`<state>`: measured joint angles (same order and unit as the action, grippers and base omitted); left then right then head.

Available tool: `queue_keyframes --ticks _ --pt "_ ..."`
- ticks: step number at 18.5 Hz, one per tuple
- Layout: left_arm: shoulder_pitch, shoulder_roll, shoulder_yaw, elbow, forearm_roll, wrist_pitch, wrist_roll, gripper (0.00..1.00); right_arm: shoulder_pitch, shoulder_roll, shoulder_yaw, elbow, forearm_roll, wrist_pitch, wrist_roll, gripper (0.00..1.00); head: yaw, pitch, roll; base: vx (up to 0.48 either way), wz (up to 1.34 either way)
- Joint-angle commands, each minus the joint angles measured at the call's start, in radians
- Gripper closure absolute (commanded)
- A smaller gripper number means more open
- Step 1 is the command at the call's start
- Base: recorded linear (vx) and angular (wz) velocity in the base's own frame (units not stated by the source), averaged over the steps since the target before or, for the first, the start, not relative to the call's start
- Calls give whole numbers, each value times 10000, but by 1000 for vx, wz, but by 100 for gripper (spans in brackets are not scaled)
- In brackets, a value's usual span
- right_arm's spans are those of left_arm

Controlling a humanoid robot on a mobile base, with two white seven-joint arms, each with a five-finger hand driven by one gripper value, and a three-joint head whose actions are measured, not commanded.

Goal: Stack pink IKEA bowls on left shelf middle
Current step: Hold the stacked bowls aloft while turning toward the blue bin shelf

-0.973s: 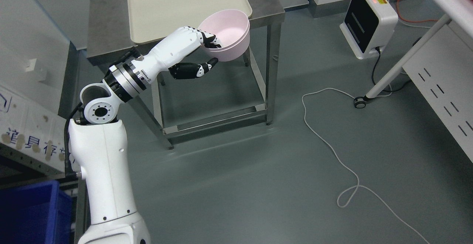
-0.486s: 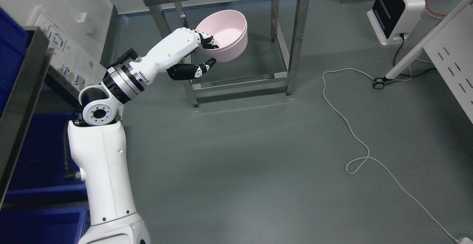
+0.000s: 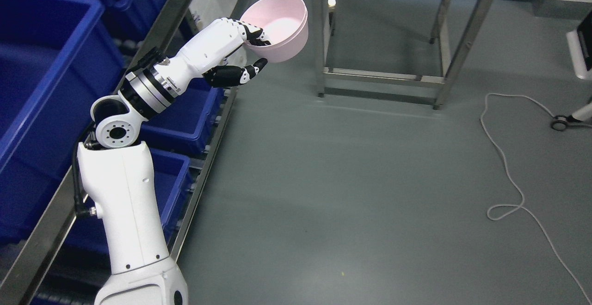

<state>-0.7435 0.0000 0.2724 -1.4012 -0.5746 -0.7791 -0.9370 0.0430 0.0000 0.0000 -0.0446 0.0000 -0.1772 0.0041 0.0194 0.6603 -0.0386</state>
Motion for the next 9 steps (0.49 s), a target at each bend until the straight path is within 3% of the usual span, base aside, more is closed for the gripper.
queue_keyframes --ticks 1,9 --pt "-341 175 160 -269 9 -1 13 96 0 -175 -107 1 77 8 -10 0 0 0 0 -300 745" --pt "-1738 175 145 -254 -21 442 13 96 0 -175 -107 1 77 8 5 0 0 0 0 -274 819"
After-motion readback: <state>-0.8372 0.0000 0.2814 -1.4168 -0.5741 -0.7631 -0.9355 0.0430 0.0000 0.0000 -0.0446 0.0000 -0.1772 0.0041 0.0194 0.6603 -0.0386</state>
